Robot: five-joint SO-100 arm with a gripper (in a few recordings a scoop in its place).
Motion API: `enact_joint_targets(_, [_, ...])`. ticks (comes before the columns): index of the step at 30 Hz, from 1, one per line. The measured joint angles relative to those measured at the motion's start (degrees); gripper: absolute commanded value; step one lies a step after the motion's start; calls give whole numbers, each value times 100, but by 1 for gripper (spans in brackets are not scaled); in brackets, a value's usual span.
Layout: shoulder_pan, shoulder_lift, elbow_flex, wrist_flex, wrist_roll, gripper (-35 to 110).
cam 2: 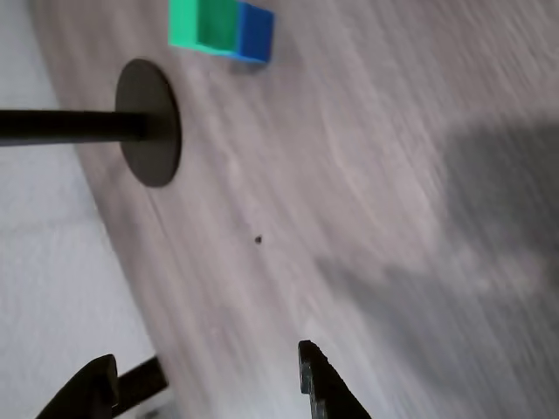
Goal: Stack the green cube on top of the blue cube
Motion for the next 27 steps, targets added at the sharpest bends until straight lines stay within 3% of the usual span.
enact_joint_targets(20, [-185,817,2224,-396,167,32])
enact_joint_targets(21, [-185,817,2408,-475,193,29])
enact_joint_targets(23, [-185,817,2707,-642,193,0])
enact_joint_targets(27, [-193,817,2821,-703,413,0])
